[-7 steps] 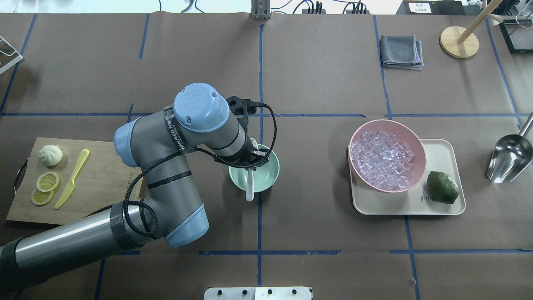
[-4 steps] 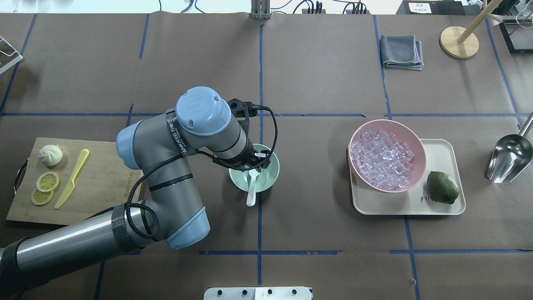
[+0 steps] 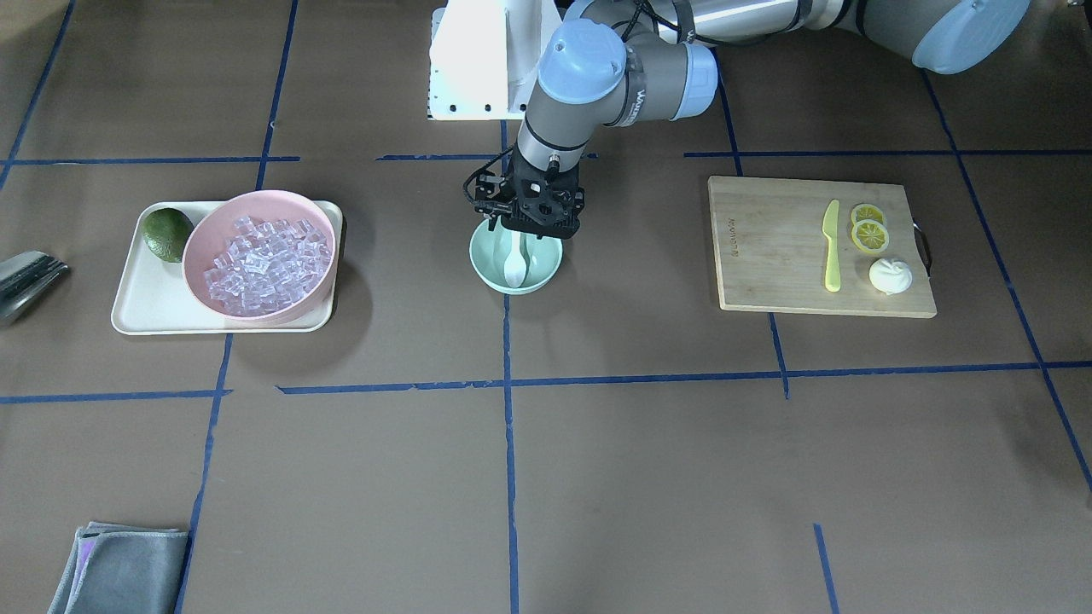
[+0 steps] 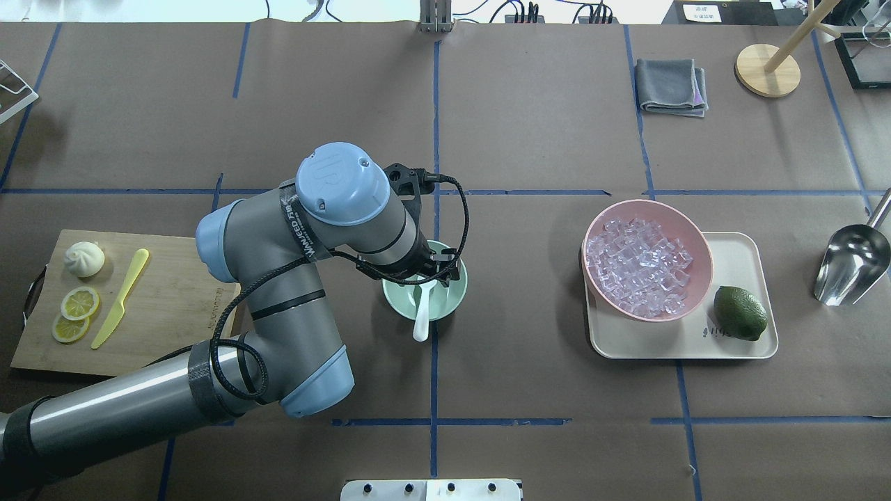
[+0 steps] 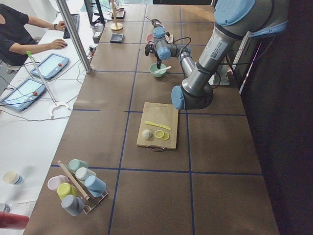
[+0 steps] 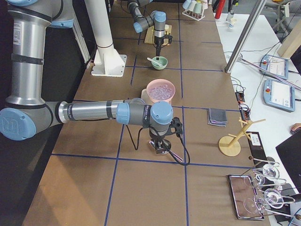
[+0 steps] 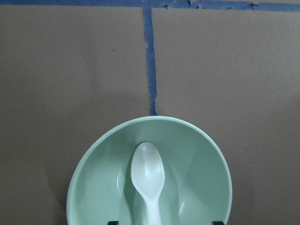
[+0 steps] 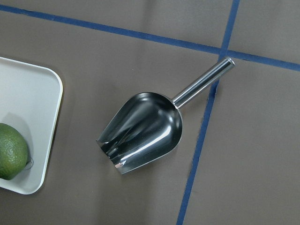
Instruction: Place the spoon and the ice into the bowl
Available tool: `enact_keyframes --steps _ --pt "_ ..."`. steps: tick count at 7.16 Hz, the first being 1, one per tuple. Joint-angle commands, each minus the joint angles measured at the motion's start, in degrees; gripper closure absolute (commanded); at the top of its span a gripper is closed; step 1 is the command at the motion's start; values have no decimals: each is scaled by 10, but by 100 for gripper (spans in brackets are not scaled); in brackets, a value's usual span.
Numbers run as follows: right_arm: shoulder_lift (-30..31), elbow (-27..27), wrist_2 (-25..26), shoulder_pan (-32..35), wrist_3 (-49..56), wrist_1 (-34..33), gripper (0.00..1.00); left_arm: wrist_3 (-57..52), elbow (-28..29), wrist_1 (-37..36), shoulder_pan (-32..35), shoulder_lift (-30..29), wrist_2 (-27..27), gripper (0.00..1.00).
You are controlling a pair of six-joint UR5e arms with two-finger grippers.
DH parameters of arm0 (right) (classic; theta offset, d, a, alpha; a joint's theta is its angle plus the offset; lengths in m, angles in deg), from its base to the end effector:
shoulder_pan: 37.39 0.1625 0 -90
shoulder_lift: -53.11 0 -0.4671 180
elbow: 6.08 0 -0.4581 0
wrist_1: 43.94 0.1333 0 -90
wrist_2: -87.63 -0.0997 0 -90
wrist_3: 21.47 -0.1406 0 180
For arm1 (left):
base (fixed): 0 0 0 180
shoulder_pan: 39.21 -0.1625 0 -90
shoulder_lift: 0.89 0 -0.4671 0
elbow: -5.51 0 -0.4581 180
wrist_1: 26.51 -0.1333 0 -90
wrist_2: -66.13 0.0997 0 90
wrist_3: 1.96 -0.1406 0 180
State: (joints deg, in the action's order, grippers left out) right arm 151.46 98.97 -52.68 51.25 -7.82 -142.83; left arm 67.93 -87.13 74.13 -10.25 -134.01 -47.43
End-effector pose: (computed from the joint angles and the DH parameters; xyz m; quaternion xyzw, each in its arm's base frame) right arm 0.0136 -0.4838 0.6647 0.0283 -0.4244 -0.1102 0.8983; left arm 0.6639 -0.4555 0.1635 0.0284 0.4955 0.0296 0.8676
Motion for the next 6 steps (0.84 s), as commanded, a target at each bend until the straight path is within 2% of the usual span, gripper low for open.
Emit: enact_keyframes --steps 1,3,4,6 --pt "-4 52 3 -57 -167 48 1 -1 -46 -28 27 13 -3 26" --pt "-8 75 22 -157 -466 227 1 -5 -126 -56 50 81 -6 27" --pt "-35 84 59 -199 -557 252 1 -39 -152 -57 62 112 -20 28" --pt "-84 111 141 -301 -668 248 2 -54 -194 -93 114 161 -107 28"
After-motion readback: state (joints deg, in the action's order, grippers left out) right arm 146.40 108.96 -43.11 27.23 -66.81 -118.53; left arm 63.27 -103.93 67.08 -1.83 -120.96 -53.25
